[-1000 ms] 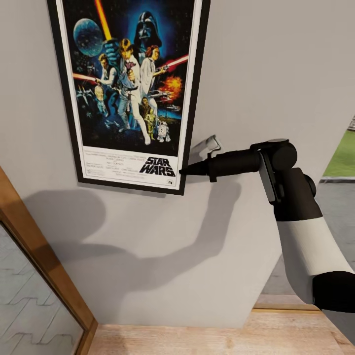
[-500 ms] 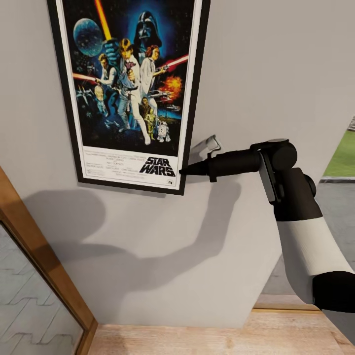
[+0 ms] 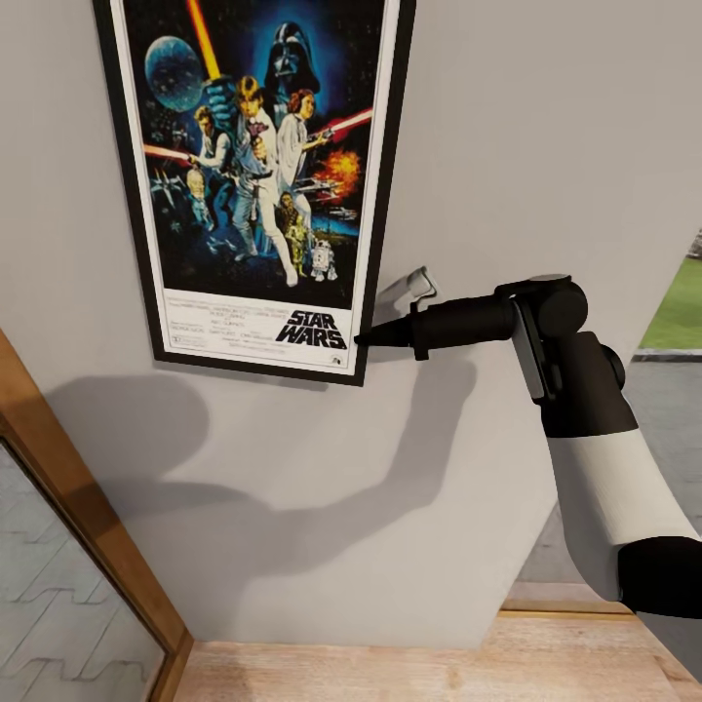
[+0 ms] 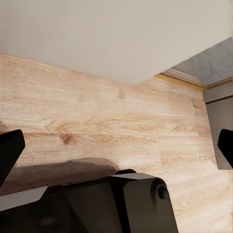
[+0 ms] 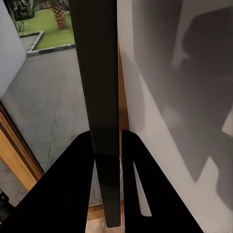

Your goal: Pick up the poster from the kitchen countertop and hang it on one of the wall nails in the kitchen.

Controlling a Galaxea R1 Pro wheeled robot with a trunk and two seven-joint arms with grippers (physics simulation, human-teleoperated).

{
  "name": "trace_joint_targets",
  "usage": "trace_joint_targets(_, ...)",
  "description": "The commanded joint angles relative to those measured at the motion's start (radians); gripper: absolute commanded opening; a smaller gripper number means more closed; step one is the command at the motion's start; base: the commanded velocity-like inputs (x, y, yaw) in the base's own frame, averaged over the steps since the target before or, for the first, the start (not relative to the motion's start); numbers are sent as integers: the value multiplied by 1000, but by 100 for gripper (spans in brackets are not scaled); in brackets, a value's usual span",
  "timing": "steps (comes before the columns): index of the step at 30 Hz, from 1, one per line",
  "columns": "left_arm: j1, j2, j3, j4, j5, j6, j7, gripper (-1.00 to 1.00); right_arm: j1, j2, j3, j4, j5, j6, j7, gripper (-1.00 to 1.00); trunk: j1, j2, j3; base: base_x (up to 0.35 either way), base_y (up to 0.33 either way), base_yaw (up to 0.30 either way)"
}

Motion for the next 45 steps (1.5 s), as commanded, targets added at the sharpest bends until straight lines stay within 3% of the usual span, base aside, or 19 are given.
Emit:
trace_joint_targets(1, 0, 0, -8, 0, 8, -4, -2, 100, -1, -1, 1, 0, 1, 11, 3, -100, 1, -2, -2, 0, 0, 0)
trace_joint_targets(45, -1, 0, -8, 0, 8, -4, -2, 100, -1, -2, 1, 8, 4, 12, 3, -100, 1, -2, -2, 6, 0, 0)
